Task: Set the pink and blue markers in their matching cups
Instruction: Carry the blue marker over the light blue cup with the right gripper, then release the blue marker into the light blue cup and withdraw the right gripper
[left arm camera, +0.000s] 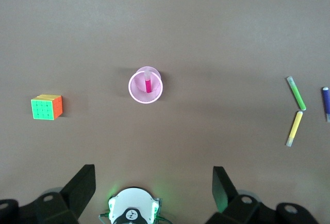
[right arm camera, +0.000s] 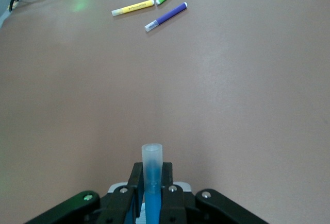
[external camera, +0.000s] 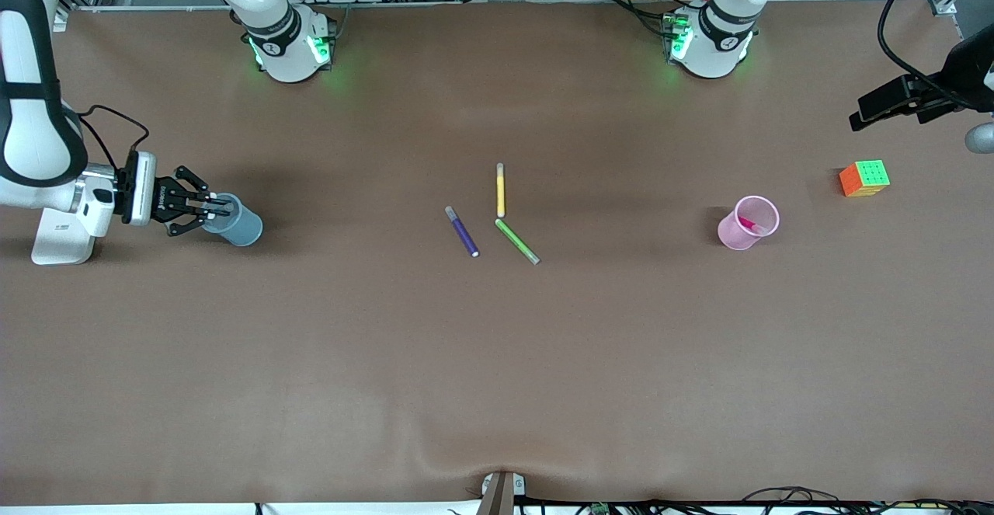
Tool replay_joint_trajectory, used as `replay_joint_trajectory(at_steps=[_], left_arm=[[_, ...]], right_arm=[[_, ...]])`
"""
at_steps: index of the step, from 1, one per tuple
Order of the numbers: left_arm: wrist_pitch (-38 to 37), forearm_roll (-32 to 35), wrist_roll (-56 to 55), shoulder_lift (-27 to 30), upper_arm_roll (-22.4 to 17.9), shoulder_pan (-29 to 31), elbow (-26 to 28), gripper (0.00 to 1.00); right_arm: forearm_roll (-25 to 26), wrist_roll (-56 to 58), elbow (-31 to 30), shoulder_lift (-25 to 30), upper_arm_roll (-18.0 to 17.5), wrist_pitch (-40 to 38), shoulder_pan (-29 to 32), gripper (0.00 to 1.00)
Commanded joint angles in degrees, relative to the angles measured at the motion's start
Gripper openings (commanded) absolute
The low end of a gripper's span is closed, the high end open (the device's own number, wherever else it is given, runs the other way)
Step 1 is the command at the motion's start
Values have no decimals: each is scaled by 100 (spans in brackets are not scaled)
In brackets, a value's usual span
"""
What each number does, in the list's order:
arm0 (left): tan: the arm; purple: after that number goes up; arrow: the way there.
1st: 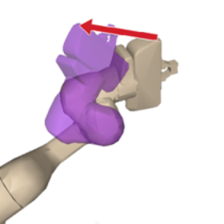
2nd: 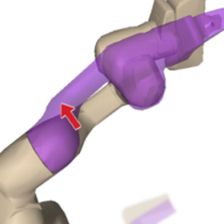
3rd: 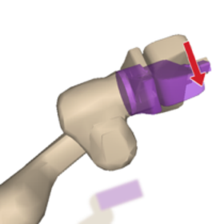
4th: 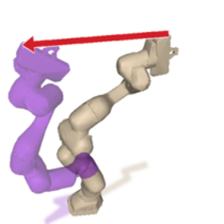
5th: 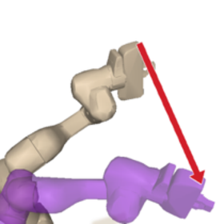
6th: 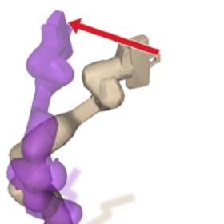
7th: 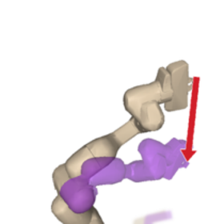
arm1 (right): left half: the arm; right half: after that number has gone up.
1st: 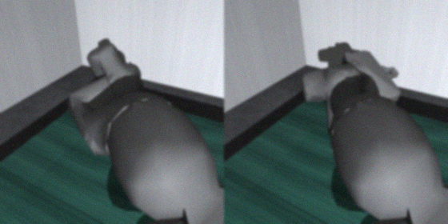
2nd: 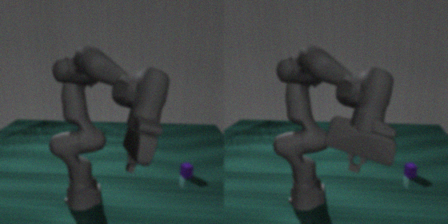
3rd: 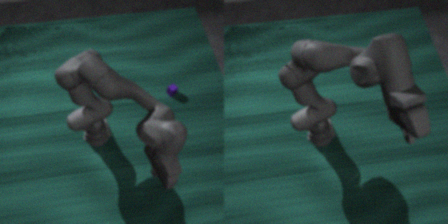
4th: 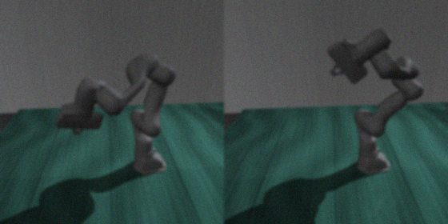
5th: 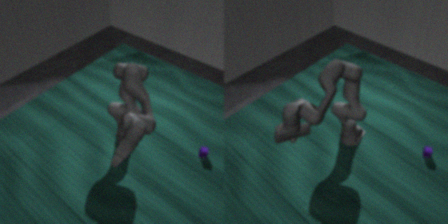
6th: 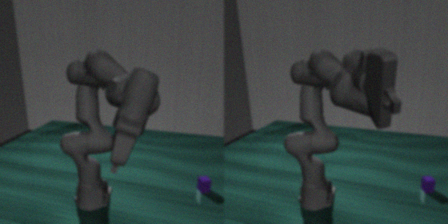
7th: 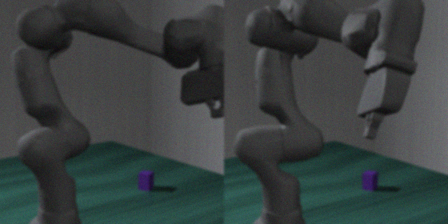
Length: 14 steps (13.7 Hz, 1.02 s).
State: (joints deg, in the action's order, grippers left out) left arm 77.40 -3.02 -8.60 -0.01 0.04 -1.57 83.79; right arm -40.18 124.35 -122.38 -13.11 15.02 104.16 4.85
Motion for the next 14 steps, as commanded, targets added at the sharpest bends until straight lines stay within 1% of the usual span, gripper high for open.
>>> replay_joint_trajectory(at_steps=[1,2,5,8,10,11,12,14], left_arm=[[65,-32,236,72,-48,-19,68,100],[65,-32,219,45,-48,-28,59,100],[65,-32,218,-95,-48,-28,6,100],[65,-6,228,-157,-48,-19,-3,100],[65,73,219,-166,-48,-28,-3,100],[65,274,219,-166,-13,-36,-3,100],[65,389,193,-157,4,-36,-3,100],[135,407,192,-157,13,-45,-3,100]], right_arm=[[-165,-6,47,1,-61,-124,95,66],[-165,-16,47,1,-69,-133,95,100],[-148,-199,389,80,-61,-247,104,100],[45,-1059,837,116,-87,-256,33,100],[343,-1779,1188,116,-105,-238,-54,100],[536,-2165,1381,133,-105,-230,-168,100],[694,-2561,1505,159,-105,-221,-256,100],[906,-3439,1672,282,-105,-177,-432,100]])
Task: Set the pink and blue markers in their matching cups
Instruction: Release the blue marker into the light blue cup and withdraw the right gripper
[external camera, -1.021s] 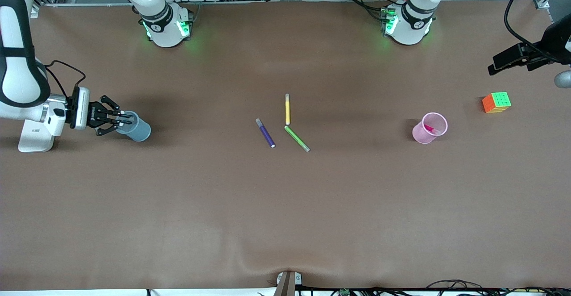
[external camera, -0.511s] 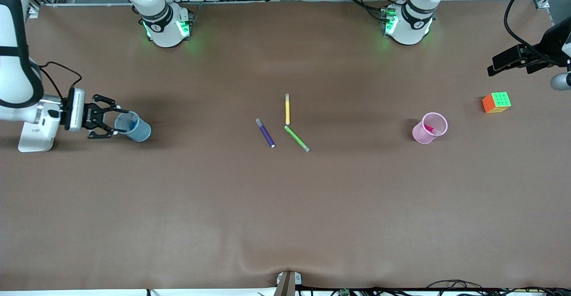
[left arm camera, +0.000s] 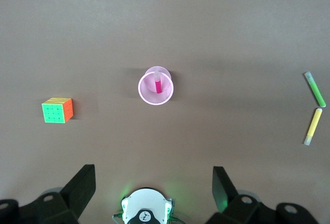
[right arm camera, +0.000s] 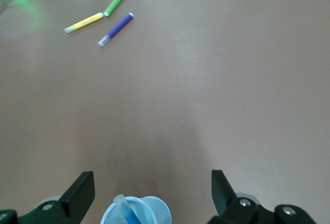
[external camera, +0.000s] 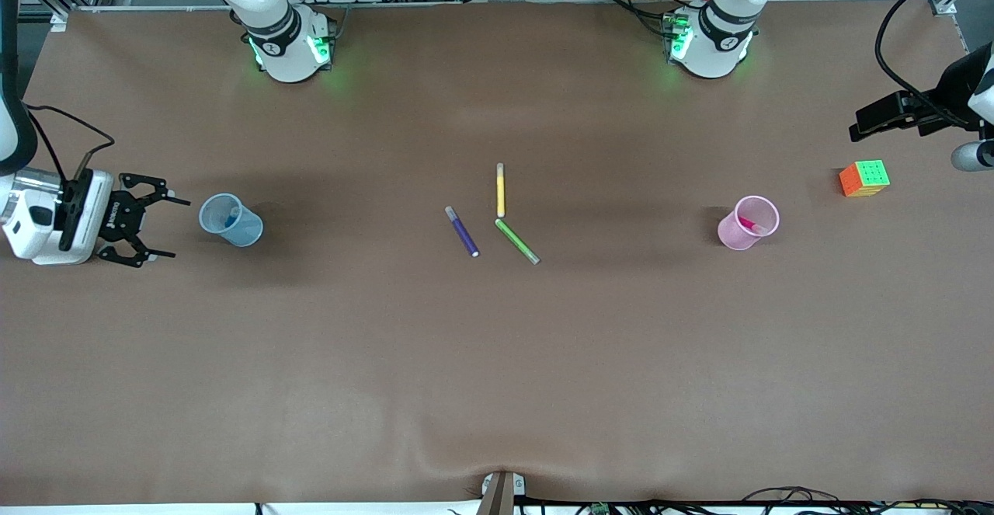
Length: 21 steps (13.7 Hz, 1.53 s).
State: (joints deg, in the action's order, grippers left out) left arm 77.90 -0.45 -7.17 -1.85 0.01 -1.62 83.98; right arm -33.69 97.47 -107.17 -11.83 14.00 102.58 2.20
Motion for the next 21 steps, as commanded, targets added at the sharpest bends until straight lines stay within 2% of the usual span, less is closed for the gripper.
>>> replay_joint_trajectory(at_steps=[1,6,10,14,17,19,21], left_arm=[[216,272,31,10,26,-57,-22,100],[568,326,14,18,61,-92,-14,100],[568,283,22,18,70,-84,-22,100],[568,256,22,27,70,-75,-13,100],[568,247,22,27,61,-75,-22,100],[560,247,22,44,70,-66,-22,100],[560,247,22,62,70,-75,-14,100]], right_arm=[[423,-1139,292,155,-2,-10,-228,100],[1223,-3055,1004,146,-11,-19,-606,100],[1365,-4243,1102,163,7,-45,-712,100],[2058,-5613,1102,584,-2,-89,-905,100],[2288,-6545,1338,717,-37,-518,-941,100],[2699,-7404,1348,971,-351,-738,-827,100],[2859,-8328,1366,1086,-1184,-1168,-110,100]])
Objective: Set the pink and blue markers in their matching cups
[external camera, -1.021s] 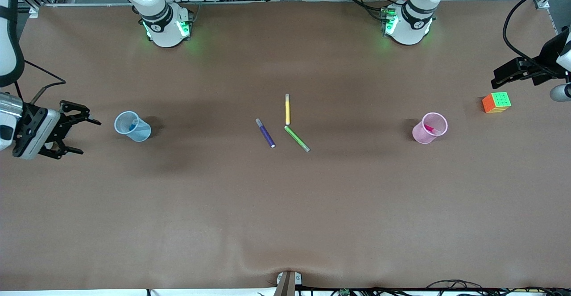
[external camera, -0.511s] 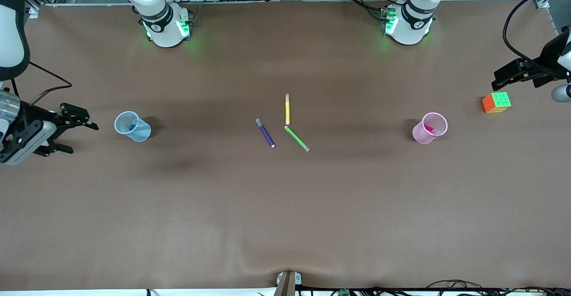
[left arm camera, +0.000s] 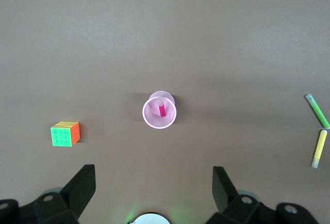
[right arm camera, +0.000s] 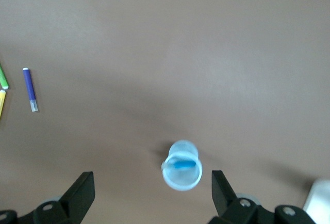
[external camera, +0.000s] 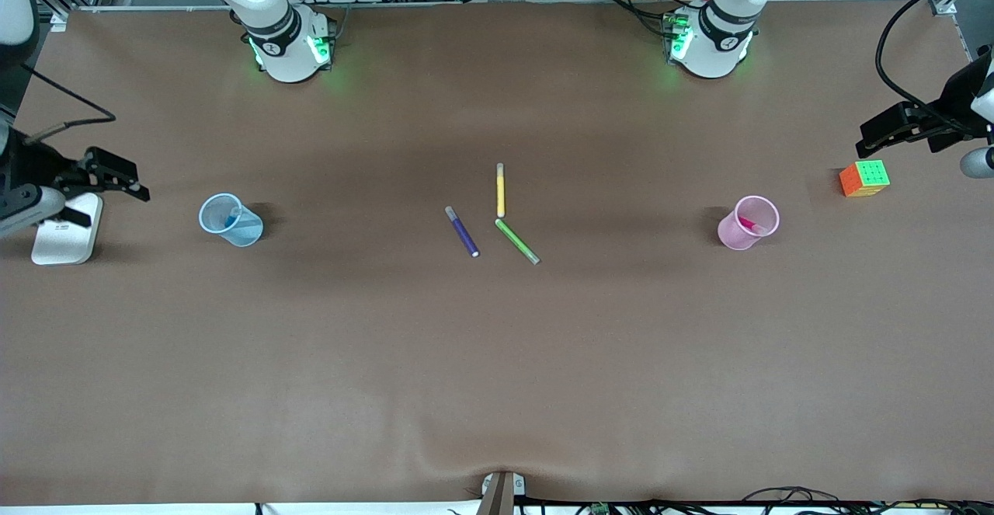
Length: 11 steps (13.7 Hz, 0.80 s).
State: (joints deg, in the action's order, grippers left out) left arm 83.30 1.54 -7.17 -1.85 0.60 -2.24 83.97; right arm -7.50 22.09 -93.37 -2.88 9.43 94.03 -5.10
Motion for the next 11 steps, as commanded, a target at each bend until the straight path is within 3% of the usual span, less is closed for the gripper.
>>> replay_joint_trajectory(at_steps=[1,5,11], left_arm=[[11,48,31,62,10,-14,-12,100],[11,57,31,53,1,-14,-12,100],[-15,57,14,62,88,-31,-12,100]], right_arm=[[241,-1107,-6,226,-1063,-472,938,100],[363,-2364,660,165,-1136,-1315,1046,100],[469,-2384,882,121,-1031,-1493,1021,100]])
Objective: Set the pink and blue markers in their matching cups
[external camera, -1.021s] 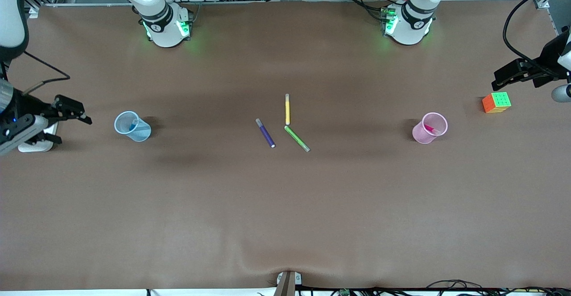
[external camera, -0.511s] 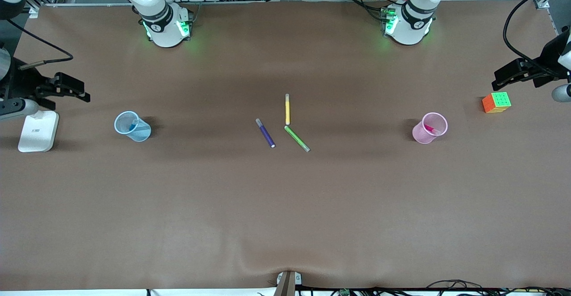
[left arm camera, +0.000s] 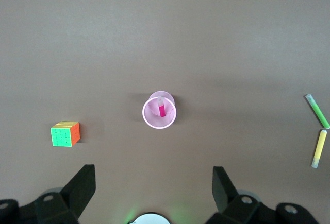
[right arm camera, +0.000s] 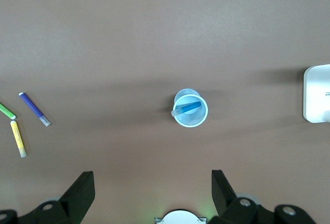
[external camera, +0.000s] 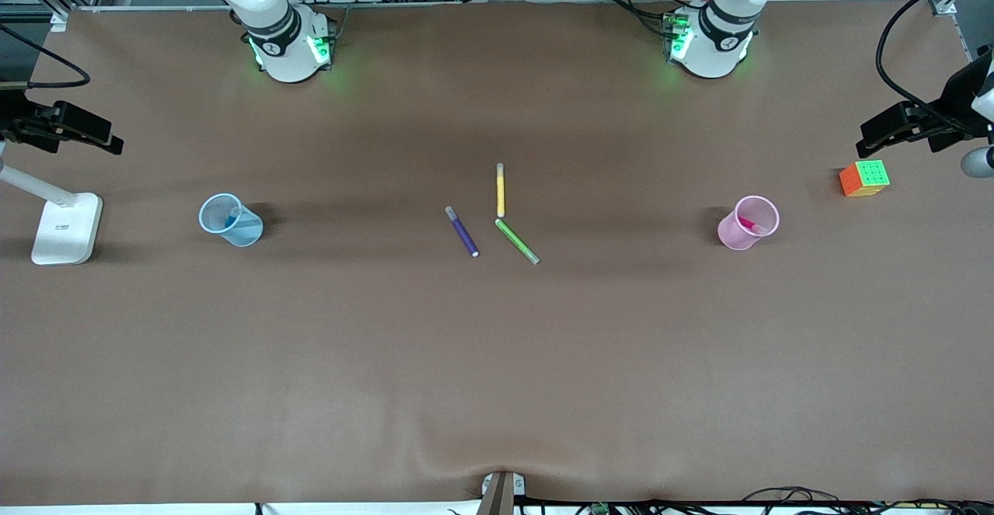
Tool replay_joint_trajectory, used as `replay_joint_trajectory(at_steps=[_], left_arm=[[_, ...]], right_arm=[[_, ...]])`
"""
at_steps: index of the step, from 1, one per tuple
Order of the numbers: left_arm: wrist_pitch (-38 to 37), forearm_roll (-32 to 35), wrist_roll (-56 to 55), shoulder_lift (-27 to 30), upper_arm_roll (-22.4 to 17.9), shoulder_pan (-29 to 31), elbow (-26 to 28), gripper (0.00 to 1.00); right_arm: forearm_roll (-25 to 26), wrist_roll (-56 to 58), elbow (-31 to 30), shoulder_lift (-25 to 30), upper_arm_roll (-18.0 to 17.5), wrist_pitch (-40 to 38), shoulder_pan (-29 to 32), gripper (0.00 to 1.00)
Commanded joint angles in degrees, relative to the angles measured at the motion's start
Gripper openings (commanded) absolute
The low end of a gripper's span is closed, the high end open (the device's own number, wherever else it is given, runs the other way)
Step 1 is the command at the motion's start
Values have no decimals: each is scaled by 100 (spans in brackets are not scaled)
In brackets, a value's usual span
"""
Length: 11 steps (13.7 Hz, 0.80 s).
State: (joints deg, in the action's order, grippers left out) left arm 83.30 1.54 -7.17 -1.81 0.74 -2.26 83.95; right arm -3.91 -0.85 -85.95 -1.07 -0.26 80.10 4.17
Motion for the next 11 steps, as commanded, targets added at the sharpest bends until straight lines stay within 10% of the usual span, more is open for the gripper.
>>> replay_joint_trajectory(at_steps=[1,11], left_arm=[[-16,57,5,50,127,-20,-11,100],[-16,75,31,41,137,24,16,100]], right_arm=[[110,-82,166,-69,-19,-91,67,100],[356,410,351,-139,-36,-30,67,100]])
